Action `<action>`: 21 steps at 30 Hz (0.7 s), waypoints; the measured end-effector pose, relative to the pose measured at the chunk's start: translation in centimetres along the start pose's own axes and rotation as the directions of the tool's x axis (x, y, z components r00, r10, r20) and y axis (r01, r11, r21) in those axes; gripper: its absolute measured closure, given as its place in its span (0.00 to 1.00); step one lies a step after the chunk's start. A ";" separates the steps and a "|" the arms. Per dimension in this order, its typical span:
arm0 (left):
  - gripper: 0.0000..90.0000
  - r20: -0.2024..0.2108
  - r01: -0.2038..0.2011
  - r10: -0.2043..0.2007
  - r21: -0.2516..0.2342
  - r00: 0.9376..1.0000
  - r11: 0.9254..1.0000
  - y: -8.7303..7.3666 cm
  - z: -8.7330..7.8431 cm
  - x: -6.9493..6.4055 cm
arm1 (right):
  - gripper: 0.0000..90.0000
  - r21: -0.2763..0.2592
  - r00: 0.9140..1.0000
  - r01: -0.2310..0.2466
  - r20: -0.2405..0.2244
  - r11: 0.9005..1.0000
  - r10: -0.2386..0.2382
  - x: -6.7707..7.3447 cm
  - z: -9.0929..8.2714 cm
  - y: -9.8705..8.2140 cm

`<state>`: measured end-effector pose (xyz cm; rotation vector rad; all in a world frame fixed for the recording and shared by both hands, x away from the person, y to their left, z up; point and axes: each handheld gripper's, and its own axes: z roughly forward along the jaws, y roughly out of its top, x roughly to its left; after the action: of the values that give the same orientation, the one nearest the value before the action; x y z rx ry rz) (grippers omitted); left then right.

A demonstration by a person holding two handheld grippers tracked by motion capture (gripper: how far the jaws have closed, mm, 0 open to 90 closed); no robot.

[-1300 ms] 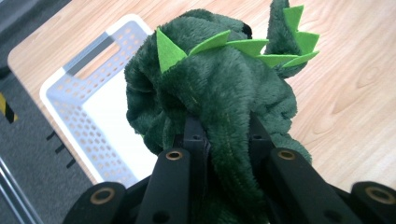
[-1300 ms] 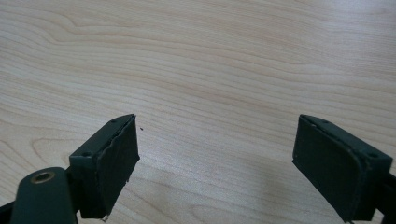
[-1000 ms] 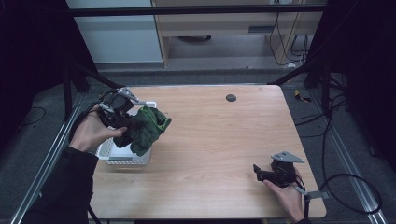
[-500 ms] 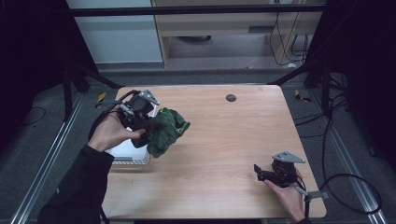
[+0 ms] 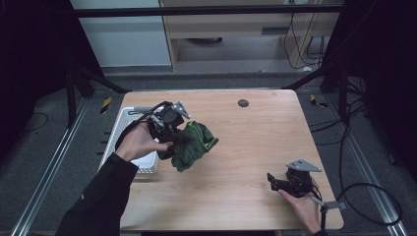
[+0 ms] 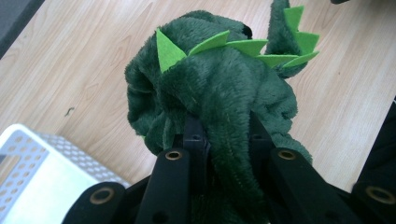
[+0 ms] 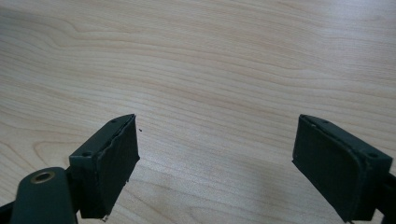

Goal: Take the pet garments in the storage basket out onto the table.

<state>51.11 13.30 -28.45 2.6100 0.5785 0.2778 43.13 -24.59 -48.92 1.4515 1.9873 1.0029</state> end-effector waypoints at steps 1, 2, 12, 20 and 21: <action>0.84 0.002 -0.006 0.006 -0.001 1.000 1.000 0.2 0.2 -0.2 | 0.16 0.000 1.000 -0.001 0.001 1.000 0.001 0.0 0.0 0.0; 0.84 0.006 -0.011 0.011 0.002 1.000 1.000 0.3 0.4 -0.2 | 0.16 0.001 1.000 -0.002 -0.002 1.000 0.002 0.0 0.0 0.0; 0.84 0.056 -0.054 0.053 0.005 0.997 0.999 1.9 3.0 -1.4 | 0.16 -0.005 1.000 -0.001 0.002 1.000 0.001 -0.2 -0.1 0.0; 0.84 0.091 -0.068 0.065 0.036 0.994 0.997 2.1 5.4 -2.0 | 0.16 -0.004 1.000 -0.004 0.003 1.000 0.004 -0.2 0.0 0.0; 0.84 0.095 -0.072 0.068 0.039 0.993 0.997 2.1 5.7 -2.1 | 0.16 -0.004 1.000 -0.003 0.004 1.000 0.003 -0.2 0.0 0.0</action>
<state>51.61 8.46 -32.68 2.6718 0.4660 0.1658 43.18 -24.77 -48.88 1.4543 1.9801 1.0038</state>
